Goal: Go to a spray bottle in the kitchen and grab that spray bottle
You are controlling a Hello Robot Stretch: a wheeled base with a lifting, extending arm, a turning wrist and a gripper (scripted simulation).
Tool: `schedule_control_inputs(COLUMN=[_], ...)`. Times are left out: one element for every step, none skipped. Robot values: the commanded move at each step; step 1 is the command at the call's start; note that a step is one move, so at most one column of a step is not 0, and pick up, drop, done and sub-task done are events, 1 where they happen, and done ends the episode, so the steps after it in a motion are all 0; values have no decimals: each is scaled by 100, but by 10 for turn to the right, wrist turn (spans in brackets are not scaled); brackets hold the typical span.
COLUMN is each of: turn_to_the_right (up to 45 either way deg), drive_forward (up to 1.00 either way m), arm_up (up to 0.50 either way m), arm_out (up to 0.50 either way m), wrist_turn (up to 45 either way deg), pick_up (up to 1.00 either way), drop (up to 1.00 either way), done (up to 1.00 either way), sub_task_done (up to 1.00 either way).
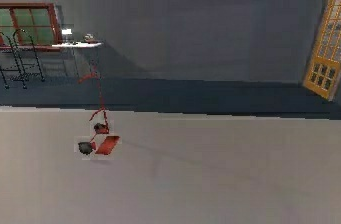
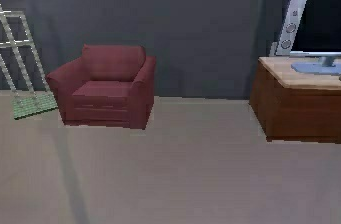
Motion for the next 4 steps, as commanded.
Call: schedule_control_inputs(turn_to_the_right=[0,-360,0,-450], drive_forward=[5,0,45,0], arm_up=[0,0,0,0], arm_out=[0,0,0,0], wrist_turn=[0,0,0,0], pick_up=[0,0,0,0], drop=[0,0,0,0], done=[0,0,0,0], sub_task_done=[0,0,0,0])
